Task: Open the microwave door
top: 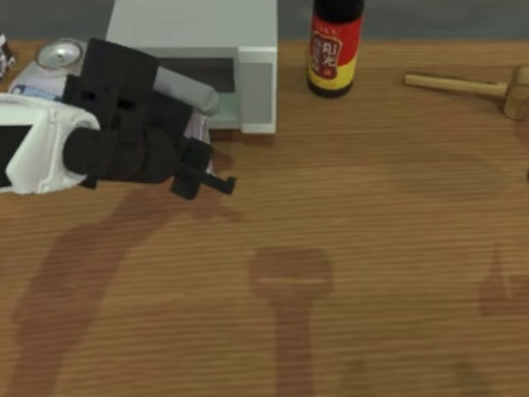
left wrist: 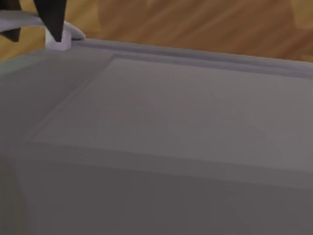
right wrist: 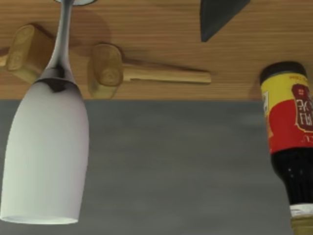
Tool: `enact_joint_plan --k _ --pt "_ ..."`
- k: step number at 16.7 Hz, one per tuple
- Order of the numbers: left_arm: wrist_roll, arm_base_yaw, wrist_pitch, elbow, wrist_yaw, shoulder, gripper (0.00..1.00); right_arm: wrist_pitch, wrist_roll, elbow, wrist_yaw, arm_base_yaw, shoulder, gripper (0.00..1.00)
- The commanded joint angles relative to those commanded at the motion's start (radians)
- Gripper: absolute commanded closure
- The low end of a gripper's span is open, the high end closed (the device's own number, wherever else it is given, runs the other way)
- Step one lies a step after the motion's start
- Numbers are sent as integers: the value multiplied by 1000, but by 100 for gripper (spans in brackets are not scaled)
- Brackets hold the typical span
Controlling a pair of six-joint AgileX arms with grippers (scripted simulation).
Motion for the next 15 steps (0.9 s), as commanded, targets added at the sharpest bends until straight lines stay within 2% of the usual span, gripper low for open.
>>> enact_joint_plan --k 5,15 --pt "0 0 0 0 0 0 100 0 0 0 0 0 0 0" --pt "74 33 -11 -24 61 -22 100 0 0 0 0 0 0 0"
